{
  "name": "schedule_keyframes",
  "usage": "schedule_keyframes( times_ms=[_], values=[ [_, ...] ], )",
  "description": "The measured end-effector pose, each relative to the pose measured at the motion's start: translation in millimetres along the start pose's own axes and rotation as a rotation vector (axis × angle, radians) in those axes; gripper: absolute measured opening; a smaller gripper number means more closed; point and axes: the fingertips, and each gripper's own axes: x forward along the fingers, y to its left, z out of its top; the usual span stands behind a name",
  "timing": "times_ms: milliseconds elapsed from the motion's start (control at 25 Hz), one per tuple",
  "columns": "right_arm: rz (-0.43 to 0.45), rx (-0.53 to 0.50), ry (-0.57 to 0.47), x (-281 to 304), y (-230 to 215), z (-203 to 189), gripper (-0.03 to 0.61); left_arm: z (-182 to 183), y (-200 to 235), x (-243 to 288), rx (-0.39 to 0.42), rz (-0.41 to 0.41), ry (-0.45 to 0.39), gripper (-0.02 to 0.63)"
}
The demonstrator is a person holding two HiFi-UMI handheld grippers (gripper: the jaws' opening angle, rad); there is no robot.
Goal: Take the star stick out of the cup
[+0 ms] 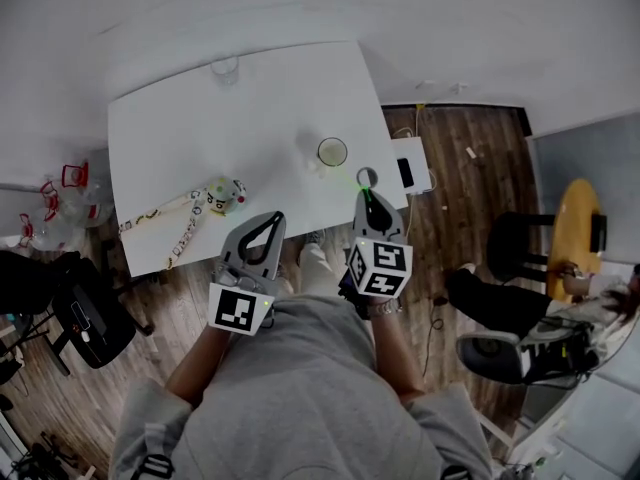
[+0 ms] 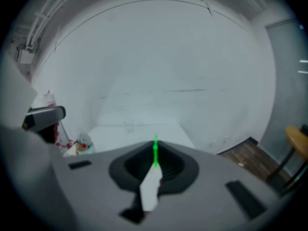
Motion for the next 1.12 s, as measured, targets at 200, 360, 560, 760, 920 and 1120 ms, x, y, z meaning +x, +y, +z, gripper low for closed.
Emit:
schedule_keyframes(
  times_ms=[200,360,560,760,920,1120],
  values=[
    [-0.016,0.008,-0.062,-23.1,3.5,10.8,0.044,3.3,-7.6,-10.6,0.009,-0.017,-0.010,0.030],
    [-0.013,0.004,-0.096,-43.3,8.7,16.1,0.044,3.3,-13.9,-21.6,0.016,-0.024,-0.016,0.030],
    [-0.002,0.006,-0.130,-66.1,13.4,19.6,0.044,5.9,-23.6,-33.5,0.040,-0.033,-0.037,0.031],
    [0.038,-0.023,-0.159,-89.1,24.5,18.0,0.044,7.4,-31.4,-45.1,0.038,-0.026,-0.050,0.029],
    [0.047,-0.028,-0.171,-104.9,31.2,11.1,0.044,6.5,-36.4,-52.3,0.038,-0.019,-0.054,0.029],
    [0.058,-0.026,-0.182,-123.9,38.8,-2.3,0.044,4.9,-44.9,-65.2,0.050,-0.013,-0.058,0.029]
  ],
)
